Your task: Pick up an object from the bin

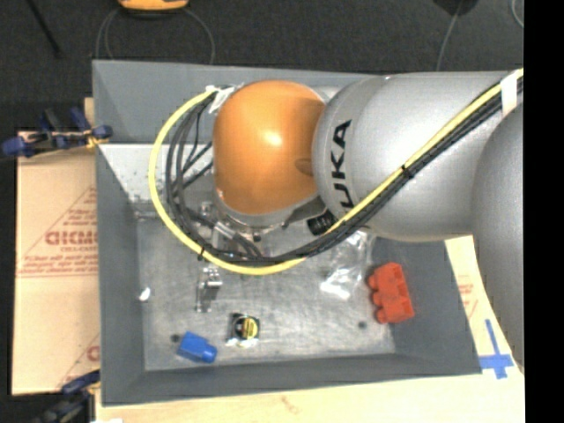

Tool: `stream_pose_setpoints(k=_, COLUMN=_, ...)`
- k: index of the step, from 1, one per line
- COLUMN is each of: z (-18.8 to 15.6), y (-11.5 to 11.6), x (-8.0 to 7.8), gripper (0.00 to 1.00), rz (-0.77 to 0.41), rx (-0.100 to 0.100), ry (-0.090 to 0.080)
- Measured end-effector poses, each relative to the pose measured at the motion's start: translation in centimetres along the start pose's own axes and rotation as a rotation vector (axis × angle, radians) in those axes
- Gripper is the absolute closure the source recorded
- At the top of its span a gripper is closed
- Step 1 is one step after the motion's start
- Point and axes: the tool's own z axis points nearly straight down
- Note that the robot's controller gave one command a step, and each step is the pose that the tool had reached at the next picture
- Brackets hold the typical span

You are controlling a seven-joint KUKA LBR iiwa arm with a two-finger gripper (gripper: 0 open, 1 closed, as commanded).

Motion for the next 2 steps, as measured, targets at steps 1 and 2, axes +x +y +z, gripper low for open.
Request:
stream_pose_setpoints(k=1, z=13.41, y=-1.99, x=3.53, gripper=0.00, rz=-0.177, rx=0.004, ry=0.001)
stream_pose_setpoints(k=2, z=12.99, y=-1.78, x=3.33, gripper=1.00, rz=-0.174, rx=-0.001, ry=-0.006)
